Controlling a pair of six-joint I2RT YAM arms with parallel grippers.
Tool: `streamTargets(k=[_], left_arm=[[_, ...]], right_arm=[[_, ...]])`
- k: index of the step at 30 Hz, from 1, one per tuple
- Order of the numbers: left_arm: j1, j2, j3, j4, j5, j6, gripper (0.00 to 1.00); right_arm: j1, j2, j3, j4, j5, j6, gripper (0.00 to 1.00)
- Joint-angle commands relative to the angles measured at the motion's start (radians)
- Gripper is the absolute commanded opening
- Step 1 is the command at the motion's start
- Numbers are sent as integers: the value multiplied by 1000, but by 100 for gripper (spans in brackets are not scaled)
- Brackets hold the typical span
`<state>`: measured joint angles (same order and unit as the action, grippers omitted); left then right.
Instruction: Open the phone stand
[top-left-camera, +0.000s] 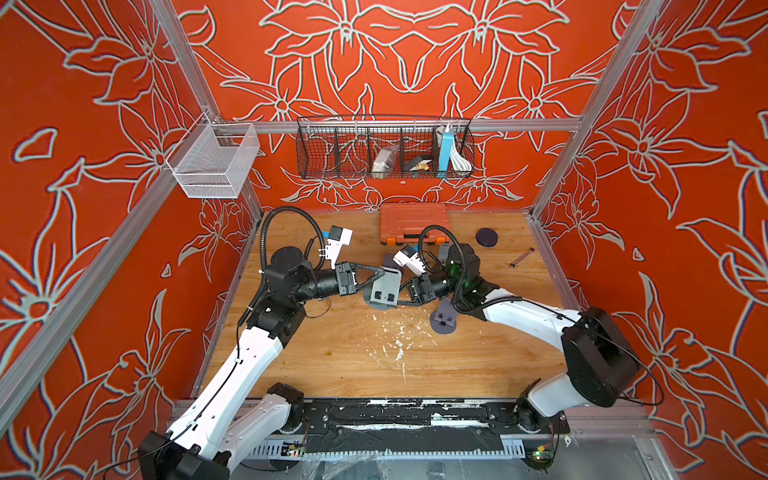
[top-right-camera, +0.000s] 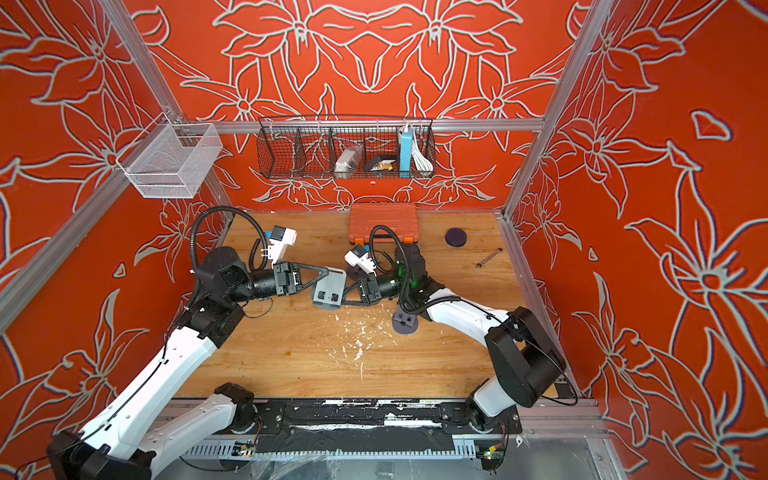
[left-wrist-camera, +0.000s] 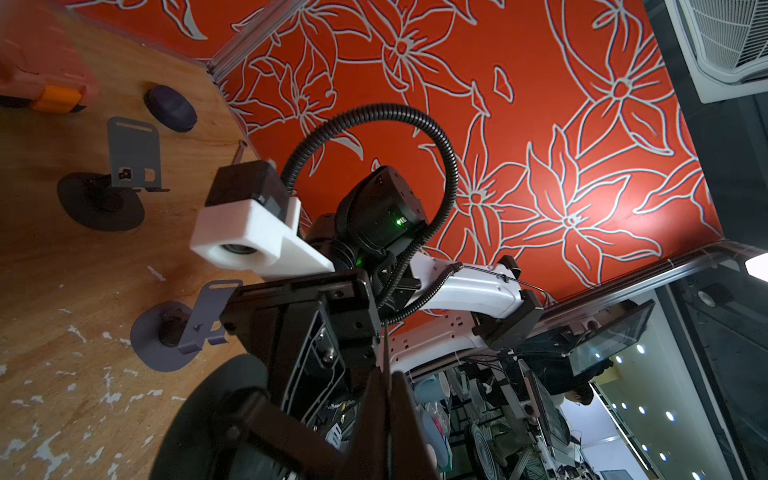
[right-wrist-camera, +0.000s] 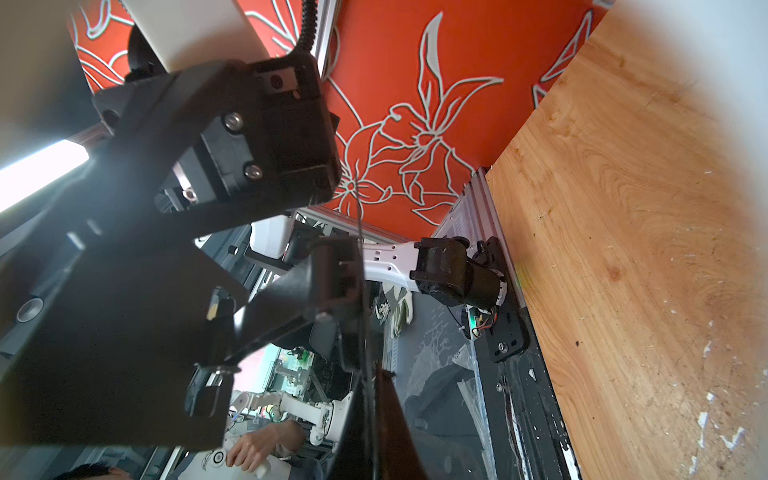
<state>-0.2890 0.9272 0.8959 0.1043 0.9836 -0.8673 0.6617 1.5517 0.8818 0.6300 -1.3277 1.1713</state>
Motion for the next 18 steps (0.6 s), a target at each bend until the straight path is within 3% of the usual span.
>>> streamTargets(k=[1,9,11,16,18], left_arm=[[-4,-108,182,256,83,123,0],[-9,-164,104,83,71,298,0],[-18,-151,59,85,106,270,0],[-66,-116,-25,108,104,209,0],[-84,-96,-42,115,97,197,6]], right_arm=[[-23,111,-116,-278,70,57,0],[-32,71,-105,-186,45,145,0],[-44,46,-69,-233,28,102,0],[-54,-22,92,-594,30,-158,0],[-54,-30,113,-585,26,-143,0]])
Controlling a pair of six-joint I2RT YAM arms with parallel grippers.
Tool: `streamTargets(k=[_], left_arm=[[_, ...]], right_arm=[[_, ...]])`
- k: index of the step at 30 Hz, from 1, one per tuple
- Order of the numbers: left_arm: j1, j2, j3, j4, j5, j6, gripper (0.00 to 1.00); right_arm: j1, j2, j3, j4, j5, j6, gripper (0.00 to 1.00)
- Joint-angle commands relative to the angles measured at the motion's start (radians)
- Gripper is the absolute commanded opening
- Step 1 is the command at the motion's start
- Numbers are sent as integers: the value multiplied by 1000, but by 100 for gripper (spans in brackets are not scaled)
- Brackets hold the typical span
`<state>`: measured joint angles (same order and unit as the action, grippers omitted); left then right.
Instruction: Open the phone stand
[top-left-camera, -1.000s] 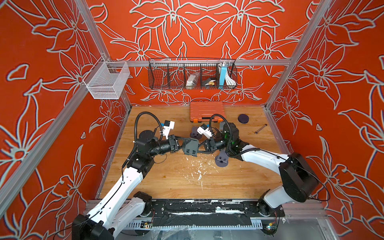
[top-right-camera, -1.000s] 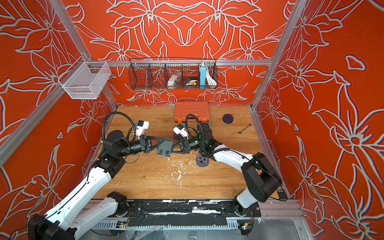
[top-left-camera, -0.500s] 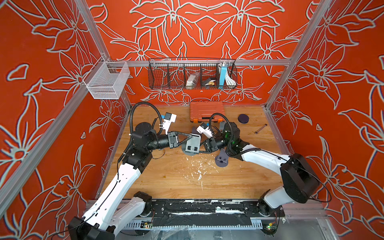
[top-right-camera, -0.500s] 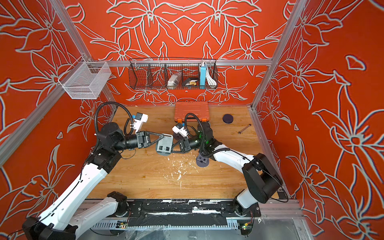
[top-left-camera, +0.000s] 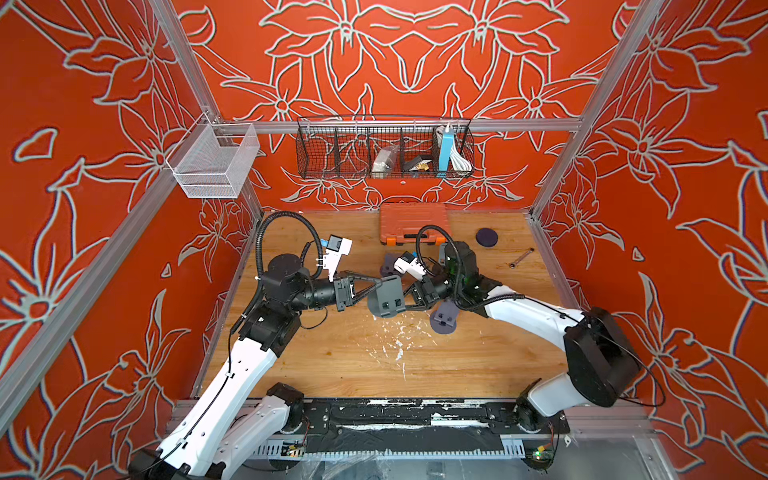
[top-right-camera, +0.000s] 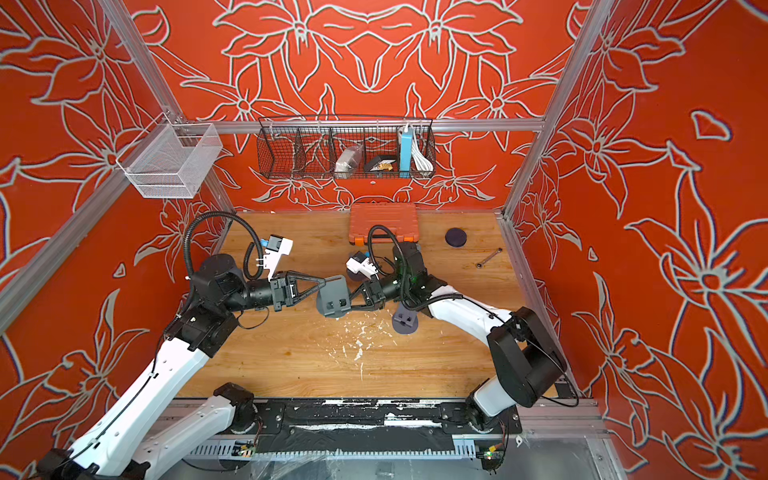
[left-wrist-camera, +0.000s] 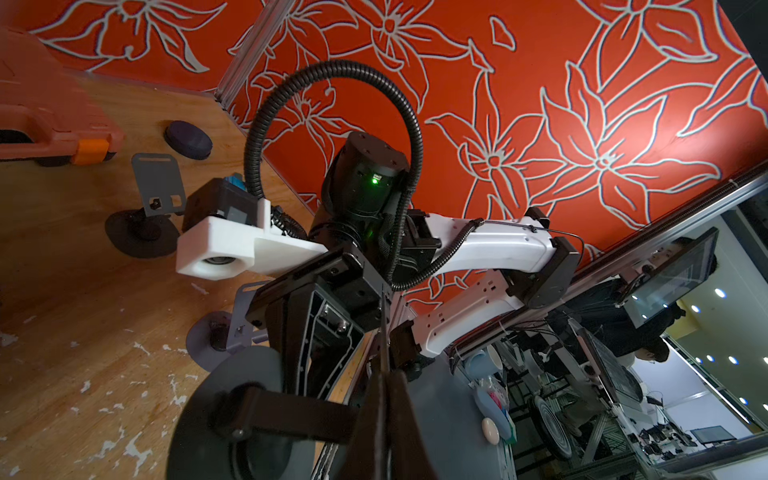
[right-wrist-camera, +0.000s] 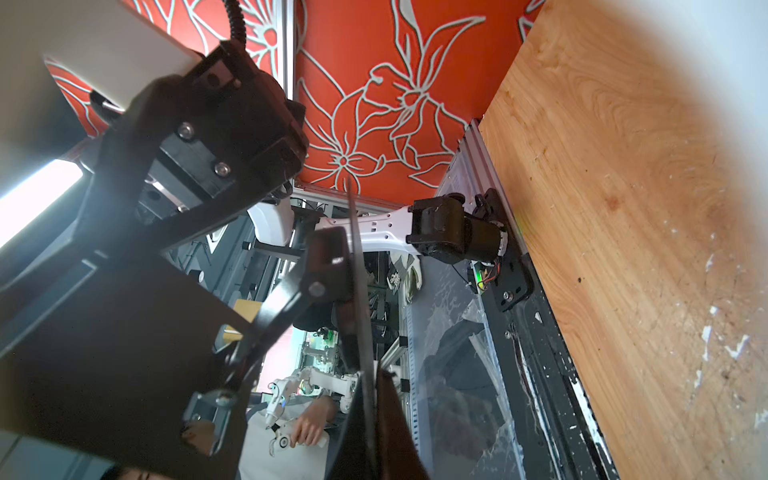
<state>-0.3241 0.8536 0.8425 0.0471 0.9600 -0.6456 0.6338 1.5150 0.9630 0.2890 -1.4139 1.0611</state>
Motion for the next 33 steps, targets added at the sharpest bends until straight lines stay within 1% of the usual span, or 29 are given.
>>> streamTargets(k=[1,5,9,10,11,14,15,17,20,23,24,27,28,33], left_arm=[[-58,-8,1,187,122,-39,8],[-89,40,-24,220,125,-89,17],[-121,59,-44,233,116,-112,29],[-128,62,-44,229,115,-112,29],[-130,64,-45,226,112,-112,26],[-132,58,-35,200,103,-99,4],[-132,52,-29,190,96,-89,0],[-132,37,-16,165,72,-63,0],[-132,10,21,115,18,35,0],[-132,26,117,40,-5,191,0],[-132,36,153,19,-16,245,0],[-132,62,209,49,-29,347,0],[-132,71,223,65,-28,378,0],[-132,113,286,85,-23,494,0]], right_arm=[[-26,3,35,-220,113,-14,0],[-27,-3,49,-198,134,-1,0],[-27,7,45,-111,146,53,0],[-27,10,48,-109,148,55,0],[-28,12,52,-114,149,52,0],[-28,18,62,-120,153,51,0],[-28,19,61,-119,155,52,0],[-28,20,54,-116,161,56,0],[-28,19,20,-74,167,86,0],[-28,25,-37,-29,167,120,0],[-28,28,-65,11,163,148,0],[-27,41,-152,175,148,264,0],[-28,43,-175,204,146,285,0],[-28,31,-215,215,138,303,0]])
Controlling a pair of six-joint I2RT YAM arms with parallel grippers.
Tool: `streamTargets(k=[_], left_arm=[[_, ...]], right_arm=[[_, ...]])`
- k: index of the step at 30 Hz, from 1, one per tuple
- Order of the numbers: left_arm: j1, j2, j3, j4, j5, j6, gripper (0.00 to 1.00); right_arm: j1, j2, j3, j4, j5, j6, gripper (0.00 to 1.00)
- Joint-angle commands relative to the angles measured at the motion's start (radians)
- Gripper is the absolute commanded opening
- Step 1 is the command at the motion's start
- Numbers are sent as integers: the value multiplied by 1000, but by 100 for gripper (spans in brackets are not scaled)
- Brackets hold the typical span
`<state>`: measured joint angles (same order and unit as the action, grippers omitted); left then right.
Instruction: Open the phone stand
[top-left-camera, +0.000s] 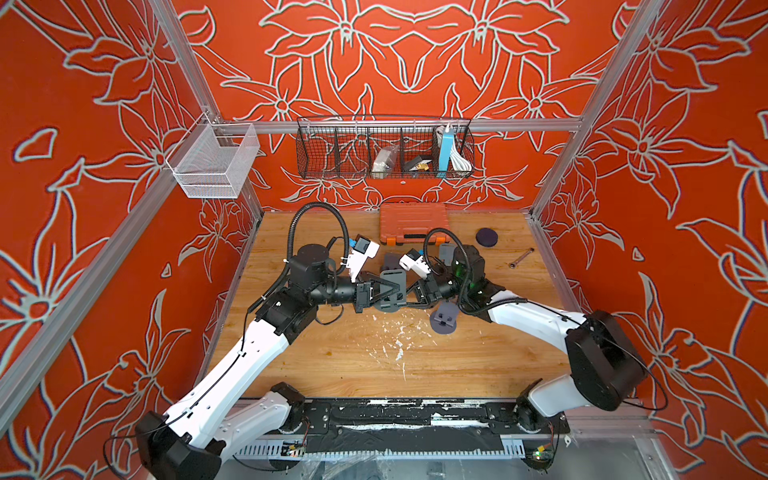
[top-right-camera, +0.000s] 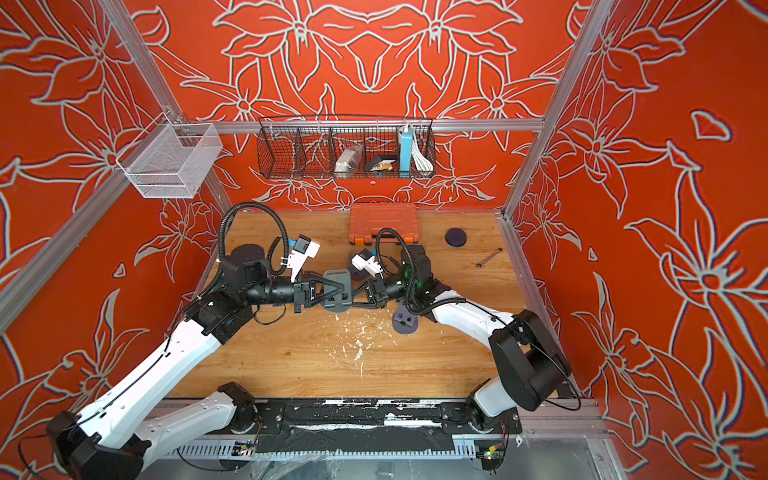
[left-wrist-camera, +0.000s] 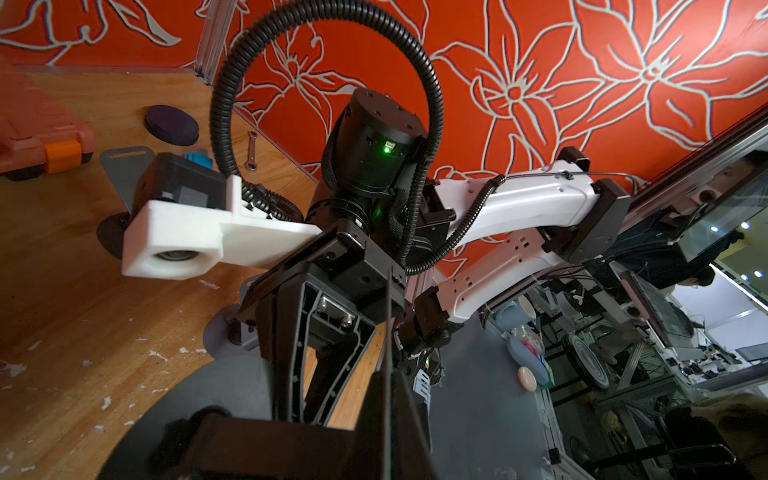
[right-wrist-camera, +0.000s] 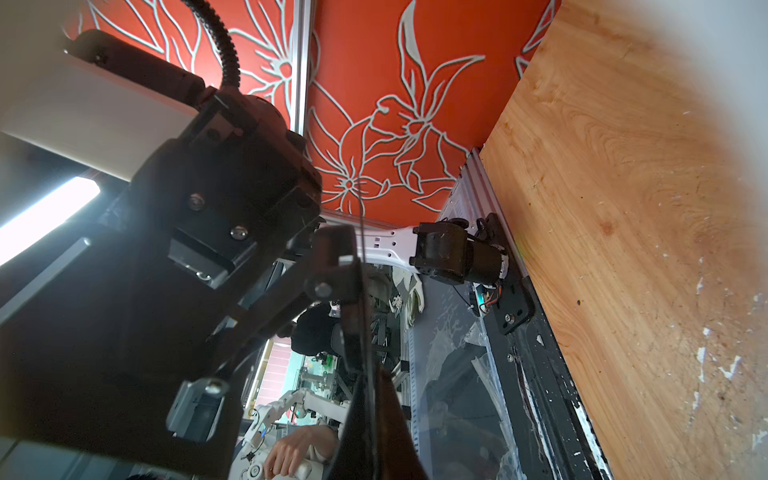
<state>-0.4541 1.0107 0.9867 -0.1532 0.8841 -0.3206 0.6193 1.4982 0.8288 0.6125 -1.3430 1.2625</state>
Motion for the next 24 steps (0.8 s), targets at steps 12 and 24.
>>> streamTargets(k=[12,24], left_arm=[[52,75,215,235,-14,345,0],[122,191,246,268,52,272,0]], right_arm=[[-12,-32,-69,-229,59,54,0],[-12,-70,-61,-265,67,36,0]])
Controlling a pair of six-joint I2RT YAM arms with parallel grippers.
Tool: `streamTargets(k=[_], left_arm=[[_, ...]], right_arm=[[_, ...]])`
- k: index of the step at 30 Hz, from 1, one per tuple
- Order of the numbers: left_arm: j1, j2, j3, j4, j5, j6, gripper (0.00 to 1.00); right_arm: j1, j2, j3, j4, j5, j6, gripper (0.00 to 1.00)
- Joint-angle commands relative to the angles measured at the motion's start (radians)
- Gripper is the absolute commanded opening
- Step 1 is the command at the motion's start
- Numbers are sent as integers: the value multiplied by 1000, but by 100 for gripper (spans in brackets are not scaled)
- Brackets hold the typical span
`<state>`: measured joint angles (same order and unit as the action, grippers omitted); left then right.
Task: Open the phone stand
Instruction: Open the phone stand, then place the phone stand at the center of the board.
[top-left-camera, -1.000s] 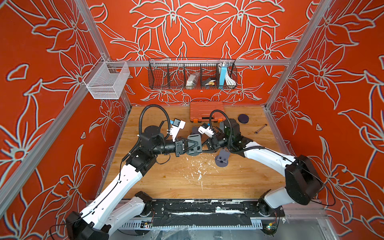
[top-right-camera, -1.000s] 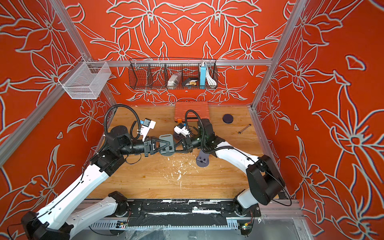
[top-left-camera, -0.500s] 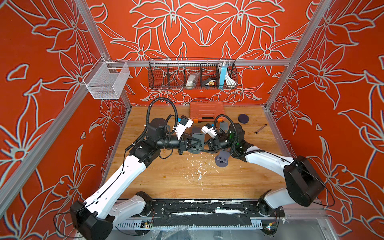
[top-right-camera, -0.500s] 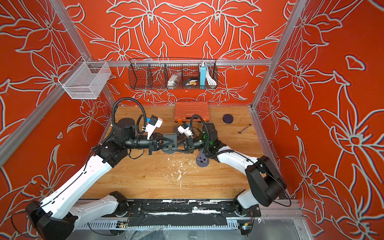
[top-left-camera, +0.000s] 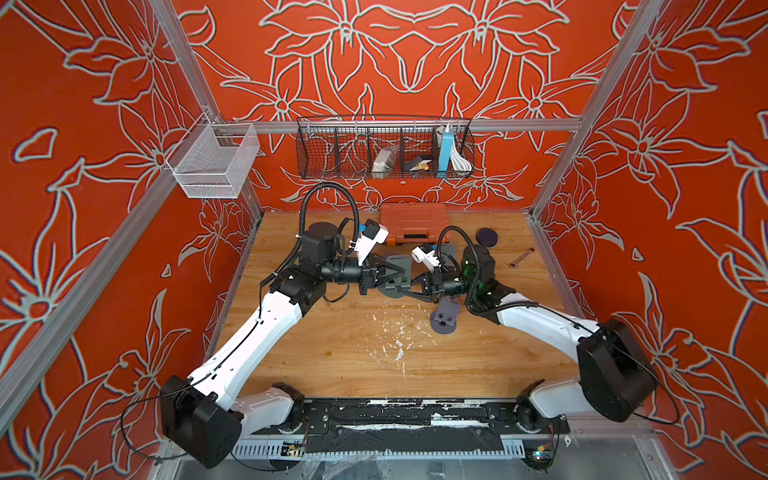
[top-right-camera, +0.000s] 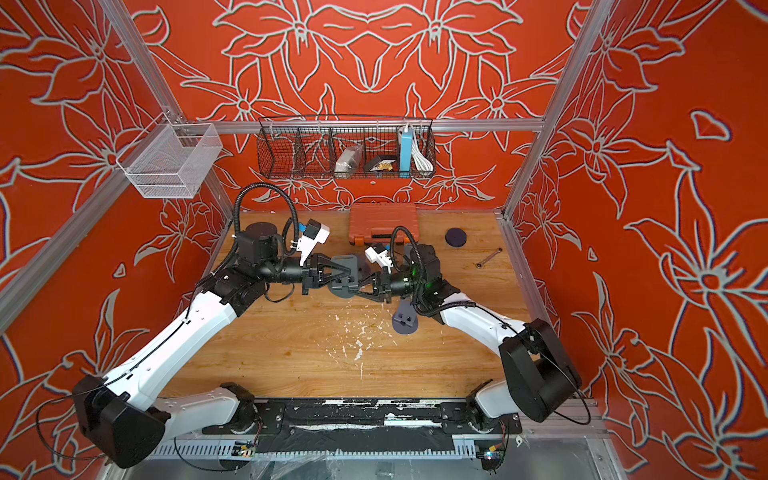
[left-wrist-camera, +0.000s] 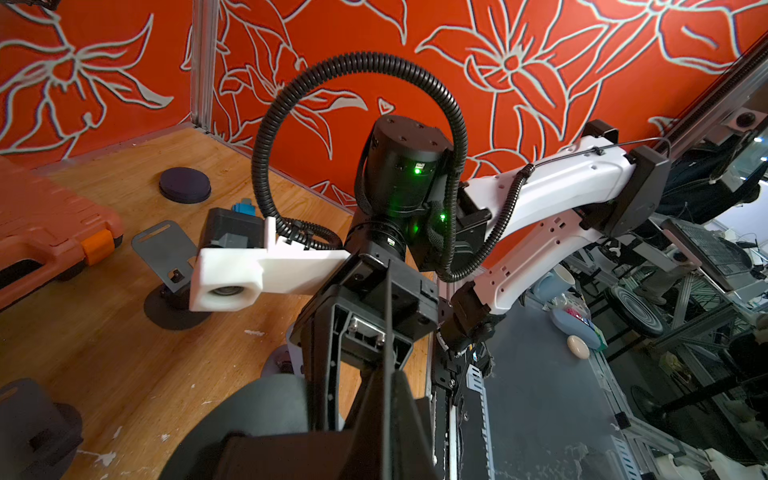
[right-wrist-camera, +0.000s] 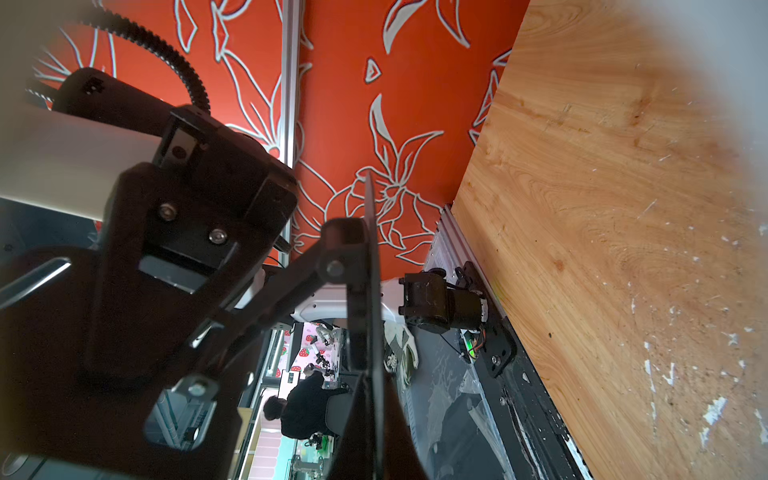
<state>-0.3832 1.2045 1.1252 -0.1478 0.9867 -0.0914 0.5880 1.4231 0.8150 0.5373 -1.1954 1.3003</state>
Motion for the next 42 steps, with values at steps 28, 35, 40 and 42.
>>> streamTargets(k=[28,35,40,42], left_arm=[[76,153,-118,269,176,-79,0],[42,319,-142,284,197,-3,0],[26,477,-134,318,204,43,0],[21,539,-121,304,214,72,0]], right_arm=[[-279,-96,261,-1028,217,-614,34],[-281,-151,374,-1182,456,-772,32],[-283,-142,377,-1128,491,-763,28],[-283,-119,426,-1174,519,-808,28]])
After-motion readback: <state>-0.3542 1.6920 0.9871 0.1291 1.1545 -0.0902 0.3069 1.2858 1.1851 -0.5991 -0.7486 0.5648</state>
